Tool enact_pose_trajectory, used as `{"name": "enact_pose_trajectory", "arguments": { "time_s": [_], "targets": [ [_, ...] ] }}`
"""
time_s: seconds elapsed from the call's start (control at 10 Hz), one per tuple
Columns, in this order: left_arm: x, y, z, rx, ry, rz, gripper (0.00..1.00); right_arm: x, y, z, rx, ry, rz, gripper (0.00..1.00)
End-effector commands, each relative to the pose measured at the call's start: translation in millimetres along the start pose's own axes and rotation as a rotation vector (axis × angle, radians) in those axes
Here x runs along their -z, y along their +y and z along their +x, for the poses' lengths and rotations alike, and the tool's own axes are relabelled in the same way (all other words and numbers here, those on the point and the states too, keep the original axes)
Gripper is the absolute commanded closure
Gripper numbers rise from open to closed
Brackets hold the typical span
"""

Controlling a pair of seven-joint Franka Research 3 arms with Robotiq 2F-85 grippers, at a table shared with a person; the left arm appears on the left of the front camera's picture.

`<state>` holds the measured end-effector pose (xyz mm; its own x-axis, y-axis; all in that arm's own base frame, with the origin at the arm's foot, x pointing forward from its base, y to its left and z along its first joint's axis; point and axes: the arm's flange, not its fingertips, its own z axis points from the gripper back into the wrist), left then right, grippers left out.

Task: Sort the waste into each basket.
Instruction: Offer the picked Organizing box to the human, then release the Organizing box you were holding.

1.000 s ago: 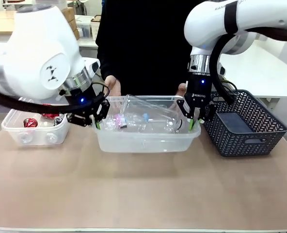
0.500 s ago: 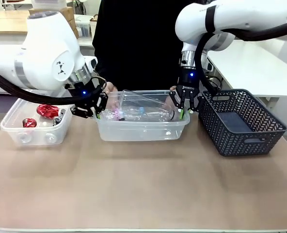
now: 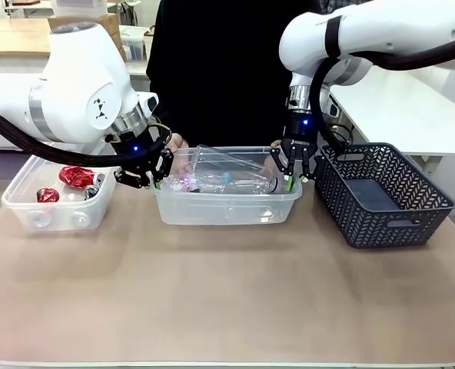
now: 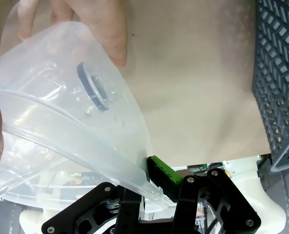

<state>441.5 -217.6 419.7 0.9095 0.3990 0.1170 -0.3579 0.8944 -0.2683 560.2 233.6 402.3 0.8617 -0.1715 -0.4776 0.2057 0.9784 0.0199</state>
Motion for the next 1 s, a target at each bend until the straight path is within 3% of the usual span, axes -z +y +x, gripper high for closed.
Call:
{"name": "enact_pose_trajectory", "arguments": {
  "time_s": [0.0, 0.9],
  "targets": [
    [-1.5, 1.6, -1.0, -0.038, -0.01, 0.0, 0.96, -0.9, 1.6, -2.0, 0.005, 0.001, 0.004, 0.95],
    [0.1, 0.0, -0.3, 0.0, 0.001, 0.0, 0.96, -0.1, -0.2, 0.2, 0.0, -0.001, -0.001, 0.95]
  ]
}}
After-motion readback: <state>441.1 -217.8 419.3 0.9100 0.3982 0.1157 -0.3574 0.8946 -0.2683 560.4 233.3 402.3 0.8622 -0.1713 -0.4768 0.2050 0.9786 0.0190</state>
